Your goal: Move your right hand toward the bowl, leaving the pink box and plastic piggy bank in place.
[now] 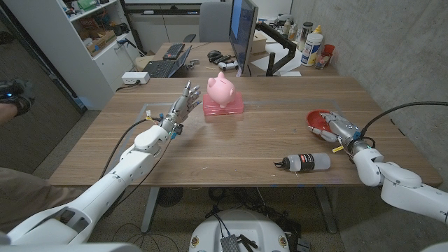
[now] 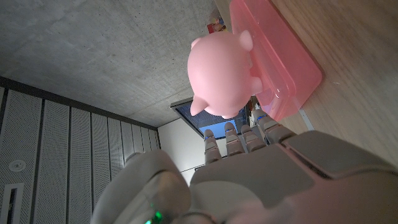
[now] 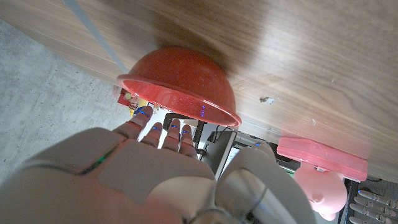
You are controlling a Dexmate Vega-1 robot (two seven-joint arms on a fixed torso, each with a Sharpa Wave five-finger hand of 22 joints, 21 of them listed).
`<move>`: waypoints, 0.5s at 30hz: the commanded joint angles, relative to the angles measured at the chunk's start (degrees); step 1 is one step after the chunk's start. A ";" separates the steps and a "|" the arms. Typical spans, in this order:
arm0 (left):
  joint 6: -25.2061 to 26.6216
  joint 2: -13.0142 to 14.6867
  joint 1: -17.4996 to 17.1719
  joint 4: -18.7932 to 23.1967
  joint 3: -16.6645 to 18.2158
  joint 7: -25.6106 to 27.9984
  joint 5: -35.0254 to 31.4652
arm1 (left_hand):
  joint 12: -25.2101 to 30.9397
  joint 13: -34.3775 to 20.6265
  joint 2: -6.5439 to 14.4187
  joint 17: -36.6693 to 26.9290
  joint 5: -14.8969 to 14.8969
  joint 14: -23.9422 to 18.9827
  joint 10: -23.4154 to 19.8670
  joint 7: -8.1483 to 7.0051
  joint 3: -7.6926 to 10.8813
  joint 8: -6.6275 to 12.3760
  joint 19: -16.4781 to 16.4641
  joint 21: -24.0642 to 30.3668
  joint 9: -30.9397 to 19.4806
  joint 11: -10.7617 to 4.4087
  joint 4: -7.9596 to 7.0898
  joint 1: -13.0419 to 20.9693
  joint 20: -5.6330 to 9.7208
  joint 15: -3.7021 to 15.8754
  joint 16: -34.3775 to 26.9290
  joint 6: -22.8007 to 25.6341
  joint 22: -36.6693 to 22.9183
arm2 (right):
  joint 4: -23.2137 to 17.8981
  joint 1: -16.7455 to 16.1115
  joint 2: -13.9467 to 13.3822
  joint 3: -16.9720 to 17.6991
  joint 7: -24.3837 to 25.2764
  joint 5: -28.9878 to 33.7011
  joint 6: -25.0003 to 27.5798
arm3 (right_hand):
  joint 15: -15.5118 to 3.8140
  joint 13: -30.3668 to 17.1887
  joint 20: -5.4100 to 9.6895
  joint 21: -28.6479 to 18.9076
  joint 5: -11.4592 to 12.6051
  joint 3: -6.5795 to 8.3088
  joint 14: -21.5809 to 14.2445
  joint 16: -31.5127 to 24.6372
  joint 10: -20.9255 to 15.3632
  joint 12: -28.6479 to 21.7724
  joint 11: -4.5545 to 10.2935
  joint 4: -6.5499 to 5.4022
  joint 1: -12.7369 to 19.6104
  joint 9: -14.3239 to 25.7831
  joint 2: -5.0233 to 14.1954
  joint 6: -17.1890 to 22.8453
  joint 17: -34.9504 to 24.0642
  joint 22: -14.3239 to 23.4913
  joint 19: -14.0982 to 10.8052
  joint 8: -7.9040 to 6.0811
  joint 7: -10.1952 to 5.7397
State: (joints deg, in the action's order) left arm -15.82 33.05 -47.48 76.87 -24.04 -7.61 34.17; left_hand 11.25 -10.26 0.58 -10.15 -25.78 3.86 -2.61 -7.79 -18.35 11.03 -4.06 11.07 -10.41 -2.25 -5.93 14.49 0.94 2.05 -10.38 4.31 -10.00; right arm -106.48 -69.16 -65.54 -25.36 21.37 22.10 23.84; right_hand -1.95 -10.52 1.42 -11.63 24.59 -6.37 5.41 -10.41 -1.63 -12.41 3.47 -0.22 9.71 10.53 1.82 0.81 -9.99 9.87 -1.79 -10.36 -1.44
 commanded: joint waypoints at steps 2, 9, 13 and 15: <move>0.02 -0.05 0.12 -0.34 -0.05 -0.30 0.18 | 0.05 -0.28 -0.14 -0.15 -0.01 0.66 0.08 -0.21 -0.28 0.21 -0.24 0.17 -0.18 -0.19 -0.02 -0.37 0.34 2.35 -0.22 0.38 -0.19 | 0.09 0.23 0.39 -0.83 -0.20 0.44 0.70 | -3.99 -0.22 0.13 0.08 0.47 -0.06 -0.39 -0.10 0.07 0.02 0.04 0.37 0.77 0.21 0.15 -0.39 -0.09 0.19 -0.57 -0.27 -0.12; 0.06 -0.01 0.11 -0.50 -0.03 -0.37 0.24 | 0.07 -0.28 -0.21 -0.14 -0.01 0.67 0.08 -0.23 -0.30 0.18 -0.03 0.08 -0.18 -0.26 -0.07 -0.49 0.19 2.36 -0.22 0.35 -0.18 | 0.42 0.64 0.79 -1.45 -0.40 0.74 0.83 | -4.05 -0.22 0.10 0.14 0.67 -0.02 -0.37 -0.06 0.07 0.02 0.08 0.49 0.98 0.21 0.23 -0.41 -0.09 0.19 -0.54 -0.35 -0.02; 0.08 -0.01 0.18 -0.67 -0.10 -0.54 0.23 | 0.07 -0.28 -0.23 -0.14 -0.02 0.70 0.12 -0.14 -0.31 0.17 -0.01 0.08 -0.18 -0.30 -0.09 -0.52 0.14 2.38 -0.21 0.34 -0.18 | 0.35 0.72 0.77 -1.73 -0.87 0.78 1.13 | -4.01 -0.22 0.10 0.19 0.80 0.02 -0.38 -0.05 0.08 0.02 0.00 0.58 1.14 0.21 0.29 -0.42 -0.09 0.19 -0.50 -0.39 -0.02; 0.07 -0.06 0.23 -0.77 -0.14 -0.60 0.23 | 0.07 -0.28 -0.24 -0.14 -0.02 0.68 0.12 -0.14 -0.31 0.18 0.01 0.07 -0.18 -0.29 -0.10 -0.55 0.12 2.36 -0.22 0.38 -0.18 | 0.41 0.74 0.84 -1.90 -0.95 0.80 1.15 | -3.99 -0.22 0.09 0.21 0.88 0.06 -0.40 -0.04 0.03 0.00 -0.07 0.64 1.26 0.21 0.35 -0.46 -0.08 0.19 -0.48 -0.41 -0.06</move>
State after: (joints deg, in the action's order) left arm -15.80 33.03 -47.42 76.68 -24.08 -7.93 34.31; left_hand 11.25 -10.26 0.46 -10.15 -25.78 3.86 -2.61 -7.79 -18.34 11.03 -4.06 11.06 -10.41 -2.25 -5.93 14.36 0.93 2.05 -10.38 4.30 -10.00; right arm -106.25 -68.76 -65.02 -26.49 21.37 22.37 24.35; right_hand -1.74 -10.52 1.43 -11.63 25.03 -6.14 5.20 -10.41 -1.63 -12.41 3.46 0.00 10.01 10.53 2.13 0.81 -9.99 9.87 -1.79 -10.37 -1.44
